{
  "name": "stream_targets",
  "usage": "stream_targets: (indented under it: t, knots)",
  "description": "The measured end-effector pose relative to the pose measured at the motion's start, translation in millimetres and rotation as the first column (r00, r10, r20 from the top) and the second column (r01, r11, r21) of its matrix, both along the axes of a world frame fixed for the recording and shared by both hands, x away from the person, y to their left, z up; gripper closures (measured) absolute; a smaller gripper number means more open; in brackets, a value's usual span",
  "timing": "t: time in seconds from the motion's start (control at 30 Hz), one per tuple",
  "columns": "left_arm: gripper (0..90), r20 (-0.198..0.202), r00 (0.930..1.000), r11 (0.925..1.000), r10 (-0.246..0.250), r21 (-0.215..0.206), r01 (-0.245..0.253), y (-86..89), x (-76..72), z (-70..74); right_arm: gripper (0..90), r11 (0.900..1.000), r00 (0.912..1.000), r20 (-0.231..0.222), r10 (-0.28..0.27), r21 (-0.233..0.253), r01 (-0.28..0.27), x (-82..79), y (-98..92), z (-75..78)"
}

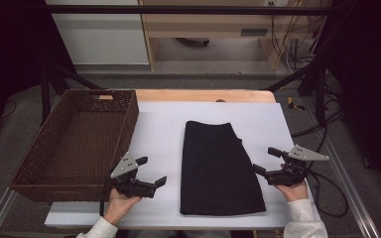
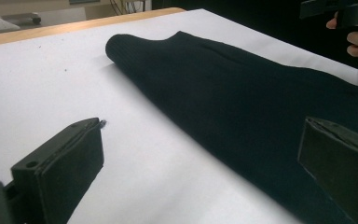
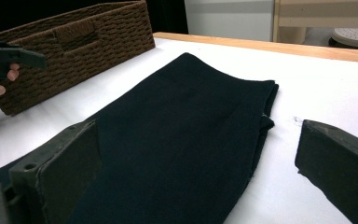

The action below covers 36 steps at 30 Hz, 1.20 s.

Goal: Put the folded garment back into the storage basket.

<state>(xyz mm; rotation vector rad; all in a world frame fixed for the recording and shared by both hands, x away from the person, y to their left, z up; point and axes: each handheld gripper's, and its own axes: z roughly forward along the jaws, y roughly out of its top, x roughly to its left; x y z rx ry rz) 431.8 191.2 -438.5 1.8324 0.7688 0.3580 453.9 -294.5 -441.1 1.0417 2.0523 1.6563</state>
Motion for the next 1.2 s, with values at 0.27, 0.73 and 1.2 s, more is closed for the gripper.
stream_targets:
  t: [0.27, 0.73, 1.2]
  knots:
    - [0.0, -0.004, 0.9999, 0.9999, 0.009, 0.009, -0.009, -1.7, 1.0, 0.8, 0.6, 1.0, 1.0, -0.005, 0.005, -0.004, -0.005, -0.8, 0.2, 0.7]
    - [0.0, -0.02, 0.9995, 0.9994, 0.025, 0.023, -0.025, -13.8, 8.2, 4.9, 0.7, 1.0, 1.0, -0.008, 0.004, -0.019, -0.005, -1.6, 3.2, 4.7]
    - [0.0, -0.019, 0.9991, 0.999, 0.038, 0.023, -0.037, -16.6, 17.2, 16.6, 0.6, 0.999, 0.9996, -0.024, 0.012, -0.041, -0.013, -1.4, 7.6, 4.7]
